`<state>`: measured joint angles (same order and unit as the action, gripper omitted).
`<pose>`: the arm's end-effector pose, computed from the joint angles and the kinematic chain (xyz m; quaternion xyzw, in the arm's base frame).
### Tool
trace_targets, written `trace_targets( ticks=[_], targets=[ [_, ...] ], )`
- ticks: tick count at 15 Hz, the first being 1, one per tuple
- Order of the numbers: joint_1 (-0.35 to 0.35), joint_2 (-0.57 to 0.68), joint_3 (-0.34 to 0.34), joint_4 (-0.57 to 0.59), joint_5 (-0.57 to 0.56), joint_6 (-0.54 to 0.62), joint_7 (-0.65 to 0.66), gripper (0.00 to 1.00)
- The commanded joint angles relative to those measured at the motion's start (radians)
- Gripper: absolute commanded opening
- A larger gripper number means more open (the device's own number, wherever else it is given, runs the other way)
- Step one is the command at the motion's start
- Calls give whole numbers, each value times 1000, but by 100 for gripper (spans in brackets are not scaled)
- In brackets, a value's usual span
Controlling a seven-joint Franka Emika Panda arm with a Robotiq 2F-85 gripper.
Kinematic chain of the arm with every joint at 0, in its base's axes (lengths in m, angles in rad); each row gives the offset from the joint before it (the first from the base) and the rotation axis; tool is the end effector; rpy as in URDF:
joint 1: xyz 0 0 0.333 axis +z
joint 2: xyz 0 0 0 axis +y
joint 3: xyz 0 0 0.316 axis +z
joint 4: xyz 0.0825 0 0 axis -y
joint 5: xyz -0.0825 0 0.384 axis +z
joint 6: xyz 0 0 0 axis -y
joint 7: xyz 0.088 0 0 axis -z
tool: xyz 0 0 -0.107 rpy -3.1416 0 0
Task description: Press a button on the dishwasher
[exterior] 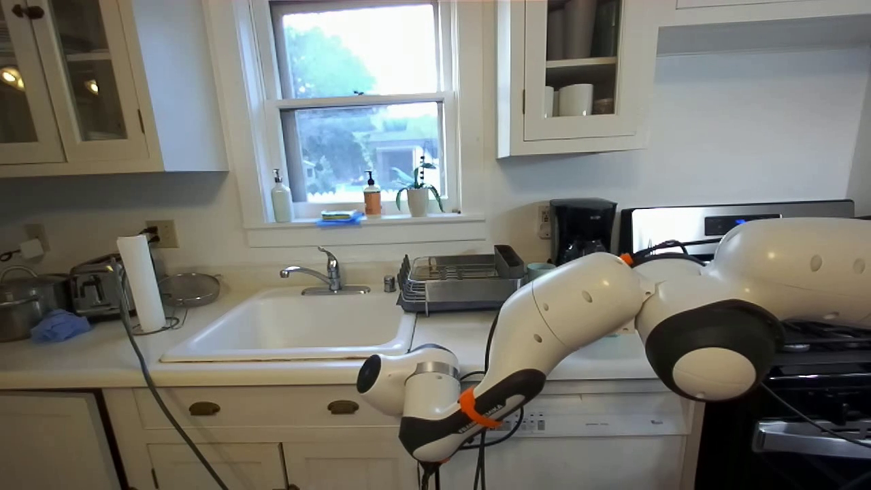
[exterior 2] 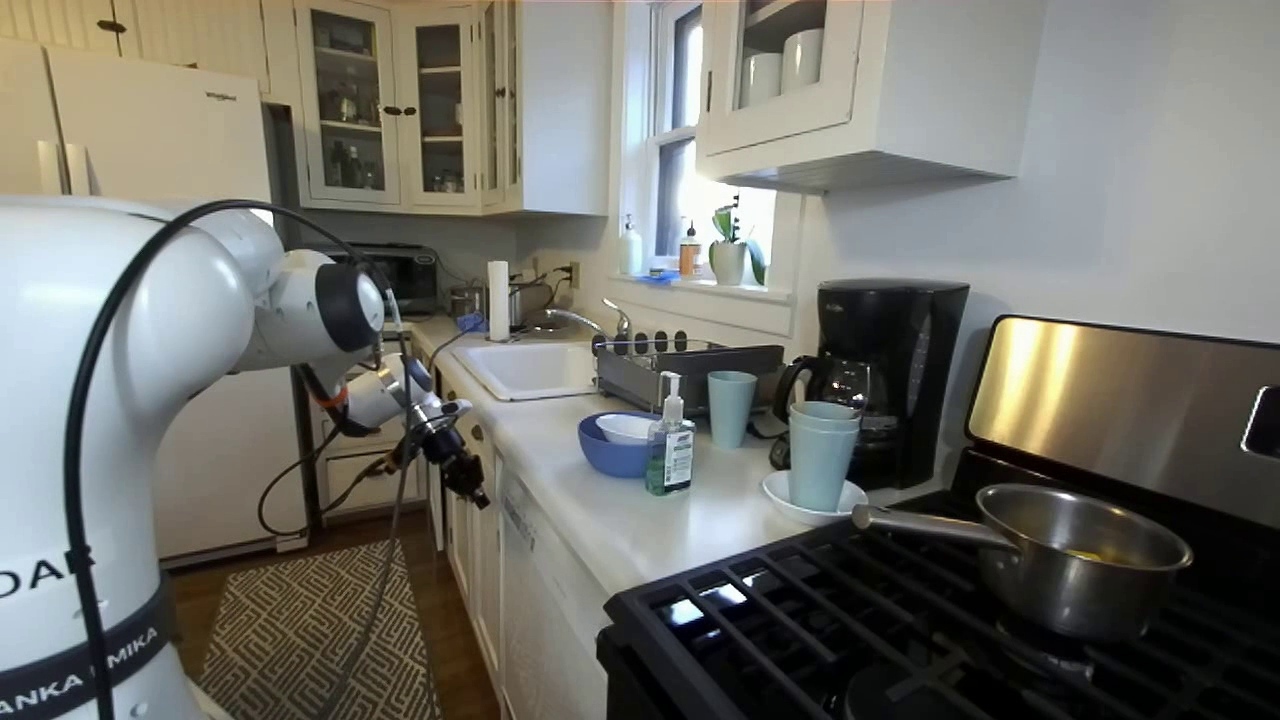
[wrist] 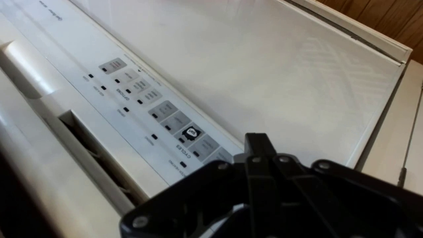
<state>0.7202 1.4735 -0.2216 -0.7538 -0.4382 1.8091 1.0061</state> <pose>0.6220 0.3783 0.0031 0.9276 -0.0720 0.0872 0.3560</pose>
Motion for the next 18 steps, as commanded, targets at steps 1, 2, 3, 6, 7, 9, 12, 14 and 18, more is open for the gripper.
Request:
trace_targets(
  ticks=[1, 2, 3, 6, 7, 9, 12, 14, 18],
  targets=[
    [-8, 37, -12, 55, -4, 18, 7, 1],
    [-10, 38, -14, 58, -3, 24, 8, 1],
    [-14, 37, -9, 59, 3, 34, 5, 1],
    [-17, 41, -16, 70, -1, 71, 18, 2],
    [-25, 54, -8, 98, -6, 66, 17, 2],
    [-24, 17, -5, 40, -20, 103, 31, 2],
    [-27, 21, -10, 37, -23, 127, 38, 1],
    [-31, 20, -8, 32, -22, 133, 37, 2],
    [-34, 16, -8, 17, -26, 137, 36, 1]
  ],
)
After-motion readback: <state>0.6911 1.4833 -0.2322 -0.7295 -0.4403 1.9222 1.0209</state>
